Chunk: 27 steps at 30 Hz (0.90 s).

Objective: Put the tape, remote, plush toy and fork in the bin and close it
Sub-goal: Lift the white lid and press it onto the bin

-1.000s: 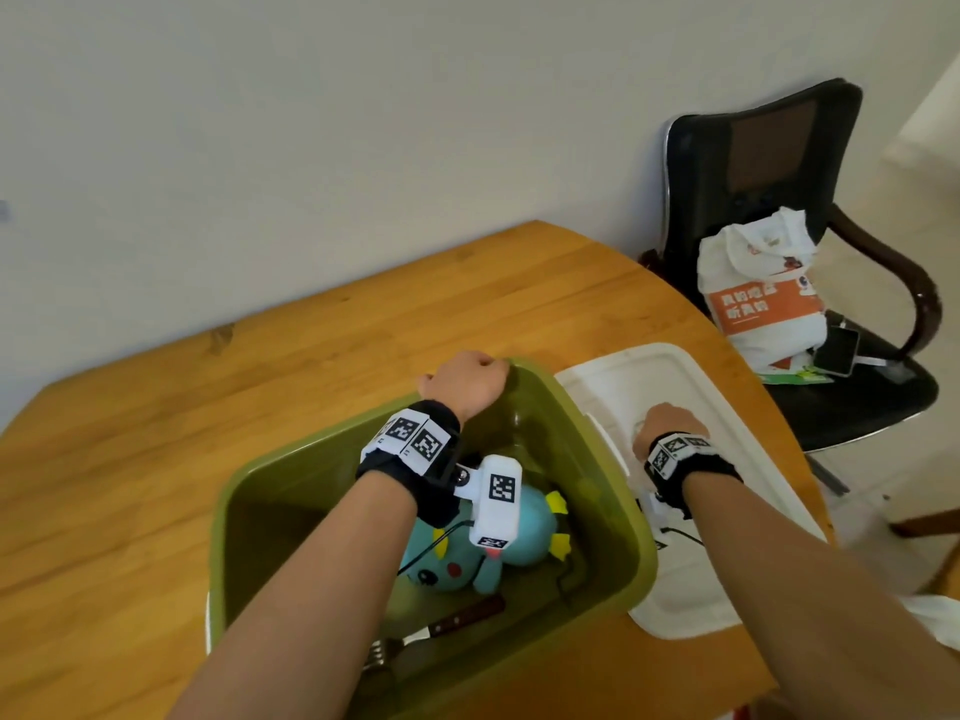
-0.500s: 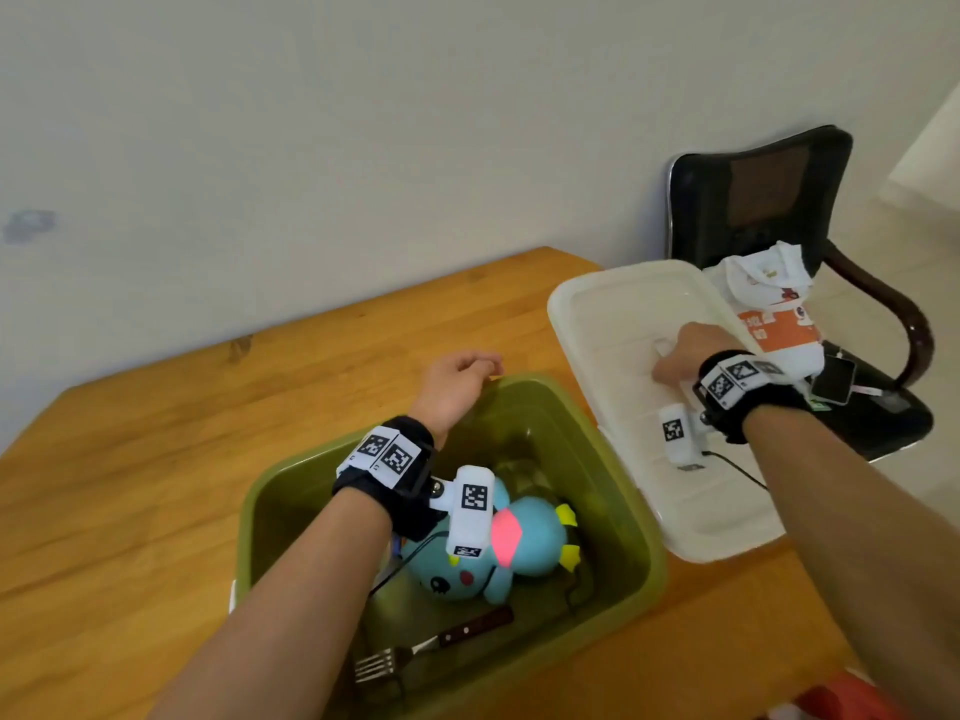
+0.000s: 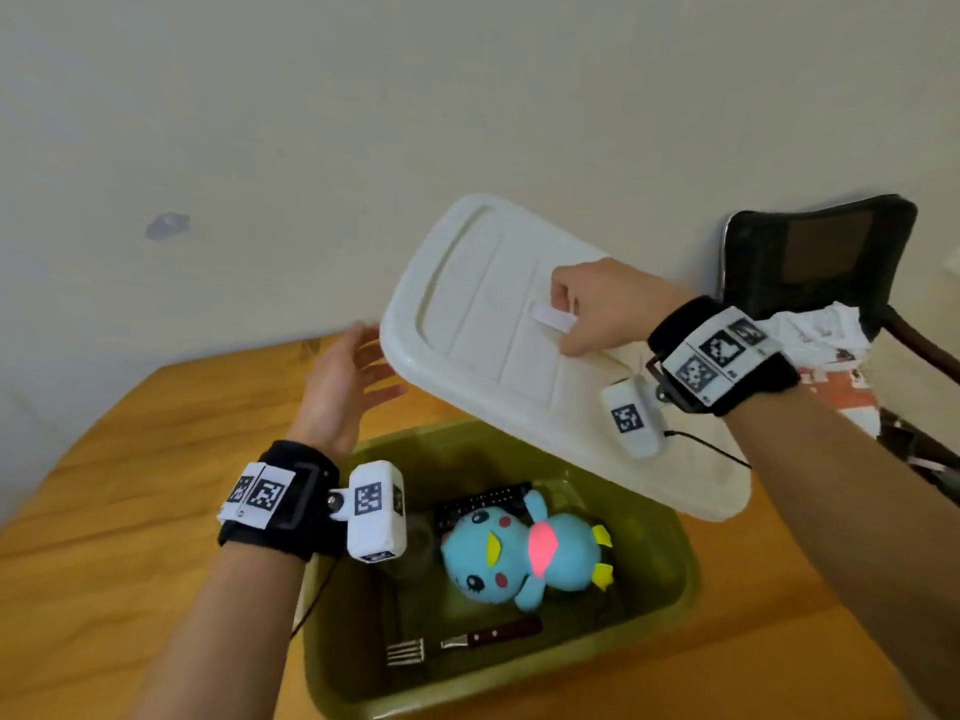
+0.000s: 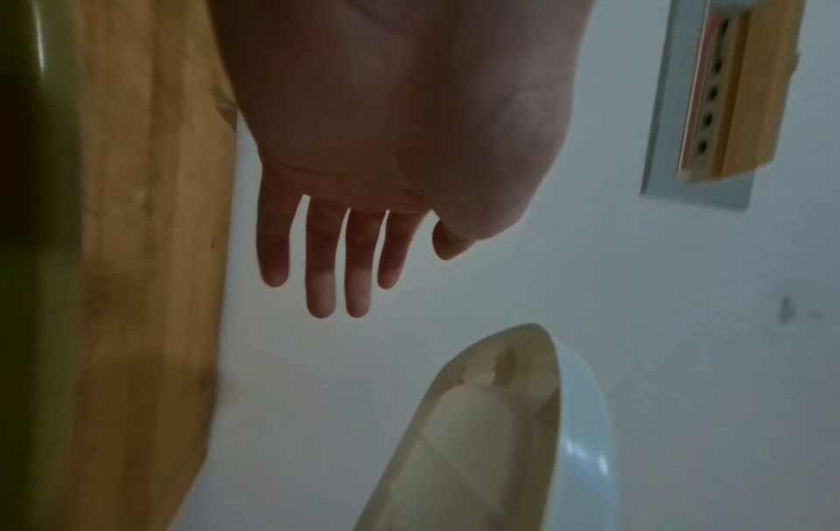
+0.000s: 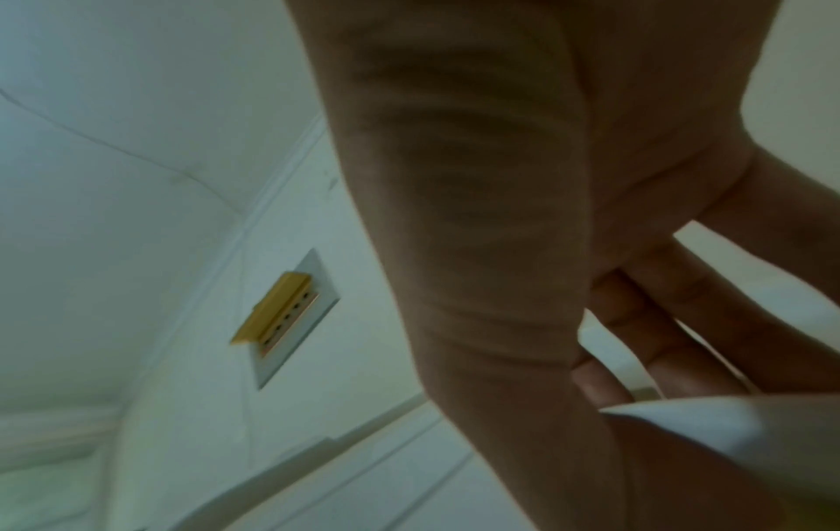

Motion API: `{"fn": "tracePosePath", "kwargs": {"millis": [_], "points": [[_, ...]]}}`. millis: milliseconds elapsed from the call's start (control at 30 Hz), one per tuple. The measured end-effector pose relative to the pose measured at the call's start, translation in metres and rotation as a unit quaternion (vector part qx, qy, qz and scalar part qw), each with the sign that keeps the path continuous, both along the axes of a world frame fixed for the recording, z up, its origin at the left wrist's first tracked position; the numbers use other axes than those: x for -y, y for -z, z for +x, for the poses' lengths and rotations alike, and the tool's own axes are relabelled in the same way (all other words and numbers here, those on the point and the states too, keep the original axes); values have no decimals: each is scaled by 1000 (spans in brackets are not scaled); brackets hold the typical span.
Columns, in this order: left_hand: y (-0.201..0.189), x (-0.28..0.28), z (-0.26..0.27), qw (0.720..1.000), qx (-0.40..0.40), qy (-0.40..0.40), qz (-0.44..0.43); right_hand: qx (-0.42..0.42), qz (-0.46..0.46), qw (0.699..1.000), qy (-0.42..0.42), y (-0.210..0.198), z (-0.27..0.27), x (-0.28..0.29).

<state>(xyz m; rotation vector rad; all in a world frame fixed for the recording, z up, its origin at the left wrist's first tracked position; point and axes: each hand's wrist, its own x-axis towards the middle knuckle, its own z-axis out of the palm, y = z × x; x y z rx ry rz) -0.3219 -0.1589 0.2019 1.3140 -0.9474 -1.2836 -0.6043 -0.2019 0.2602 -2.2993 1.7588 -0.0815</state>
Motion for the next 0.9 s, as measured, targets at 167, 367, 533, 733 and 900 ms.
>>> {"fn": "tracePosePath", "kwargs": {"millis": [167,367,533,733,900], "points": [[2,-35,31,997,-14,27,66,-52,28,991,-123,30,61,-32],[25,-78,50,986,91,-4,138,-100,56,976,-183,65,93,-55],[42,-107,65,960,231,8,158,-130,79,963,-221,80,98,-79],[69,-120,78,952,230,21,199,-149,95,962,-210,95,105,-94],[67,-131,79,958,220,23,185,-101,104,974,-171,99,113,-104]]}}
